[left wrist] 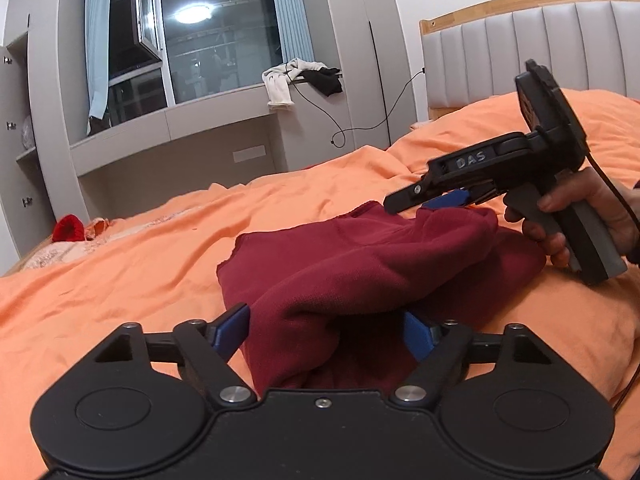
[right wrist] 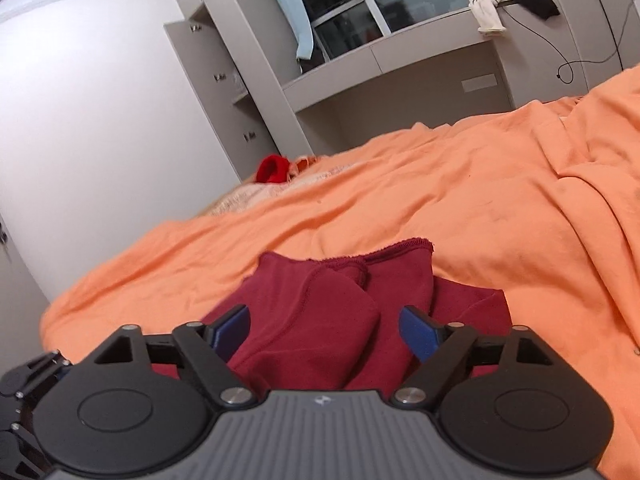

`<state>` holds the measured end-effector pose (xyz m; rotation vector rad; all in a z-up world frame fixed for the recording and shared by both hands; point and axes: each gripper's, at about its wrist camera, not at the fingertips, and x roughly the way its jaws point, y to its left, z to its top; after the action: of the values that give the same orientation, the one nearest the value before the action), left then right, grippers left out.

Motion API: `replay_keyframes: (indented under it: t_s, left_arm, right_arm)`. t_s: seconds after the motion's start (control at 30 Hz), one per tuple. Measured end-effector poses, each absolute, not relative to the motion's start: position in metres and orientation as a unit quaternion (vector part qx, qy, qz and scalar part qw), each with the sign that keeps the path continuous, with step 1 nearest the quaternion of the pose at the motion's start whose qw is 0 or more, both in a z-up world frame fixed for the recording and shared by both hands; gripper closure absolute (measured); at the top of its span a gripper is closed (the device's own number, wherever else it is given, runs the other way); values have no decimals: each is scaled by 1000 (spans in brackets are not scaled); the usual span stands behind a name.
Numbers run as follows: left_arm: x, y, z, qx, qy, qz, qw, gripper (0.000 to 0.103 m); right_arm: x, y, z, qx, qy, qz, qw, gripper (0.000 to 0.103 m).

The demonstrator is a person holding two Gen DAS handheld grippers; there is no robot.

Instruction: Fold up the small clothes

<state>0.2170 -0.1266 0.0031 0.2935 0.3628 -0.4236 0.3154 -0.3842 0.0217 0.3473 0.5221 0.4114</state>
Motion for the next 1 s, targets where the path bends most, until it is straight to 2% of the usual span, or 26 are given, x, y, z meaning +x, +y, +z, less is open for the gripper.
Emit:
replay_keyframes:
  t_s: [0.07, 0.13, 0.2, 0.37, 0.47, 0.5, 0.63, 0.73, 1.0]
  left_arm:
    - [216, -127, 2, 148, 176, -204, 952, 29]
    - [217, -127, 1, 150, 176, -198, 952, 42]
    - [219, -125, 0, 154, 178, -188, 954, 50]
    - [222, -124, -3, 152, 187, -184, 953, 58]
    - [221, -126, -4, 159, 188, -186, 951, 61]
    - [220, -127, -4, 160, 187, -186, 951, 62]
    - [220, -128, -4, 160, 187, -188, 951, 65]
    - [222, -131, -2, 156, 189, -191, 951, 67]
    - [224, -155, 6, 157, 193, -214, 945, 71]
  right_arm:
    - [321, -383, 18, 170, 268, 200, 927, 27]
    - [326, -383, 14, 172, 284, 192, 924, 36]
    - [331, -385, 8, 184, 298, 192, 917, 43]
    - [338, -393, -2, 227, 313, 207, 899, 45]
    - [337, -395, -4, 237, 313, 210, 895, 65]
    - [337, -394, -4, 239, 315, 212, 894, 76]
    - [333, -388, 1, 220, 303, 205, 904, 92]
    - [326, -389, 14, 207, 277, 196, 918, 96]
    - [309, -412, 52, 201, 218, 173, 939, 97]
